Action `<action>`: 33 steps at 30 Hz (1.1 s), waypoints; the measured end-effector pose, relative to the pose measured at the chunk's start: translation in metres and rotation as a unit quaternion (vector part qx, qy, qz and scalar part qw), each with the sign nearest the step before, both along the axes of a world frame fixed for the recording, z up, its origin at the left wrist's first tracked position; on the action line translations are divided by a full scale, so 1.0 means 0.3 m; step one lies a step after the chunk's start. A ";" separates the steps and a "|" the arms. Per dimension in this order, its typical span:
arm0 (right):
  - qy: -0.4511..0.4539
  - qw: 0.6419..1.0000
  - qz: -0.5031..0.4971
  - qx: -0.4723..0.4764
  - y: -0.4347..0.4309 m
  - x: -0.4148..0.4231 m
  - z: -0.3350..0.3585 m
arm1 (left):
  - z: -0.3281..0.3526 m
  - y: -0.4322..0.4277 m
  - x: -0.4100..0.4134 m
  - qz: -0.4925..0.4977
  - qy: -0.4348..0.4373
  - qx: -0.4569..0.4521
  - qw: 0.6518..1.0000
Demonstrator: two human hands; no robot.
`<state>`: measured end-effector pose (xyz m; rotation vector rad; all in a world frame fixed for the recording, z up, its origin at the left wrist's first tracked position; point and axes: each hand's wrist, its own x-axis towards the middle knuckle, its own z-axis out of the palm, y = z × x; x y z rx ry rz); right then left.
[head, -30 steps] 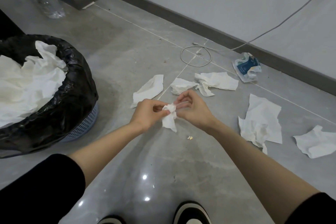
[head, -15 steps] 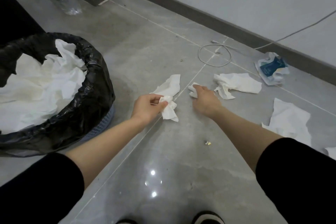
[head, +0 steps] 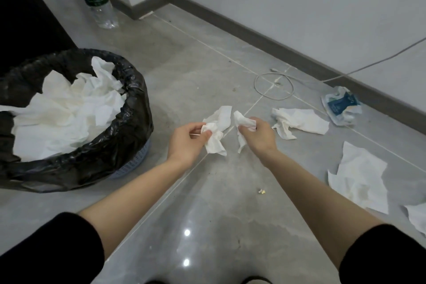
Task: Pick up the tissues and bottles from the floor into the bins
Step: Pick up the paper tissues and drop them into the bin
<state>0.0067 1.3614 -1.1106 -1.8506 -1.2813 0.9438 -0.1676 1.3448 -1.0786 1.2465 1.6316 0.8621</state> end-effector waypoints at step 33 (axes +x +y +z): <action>0.015 0.971 0.237 0.030 -0.055 -0.725 0.571 | 0.438 -0.180 -0.725 0.153 0.116 -0.005 0.981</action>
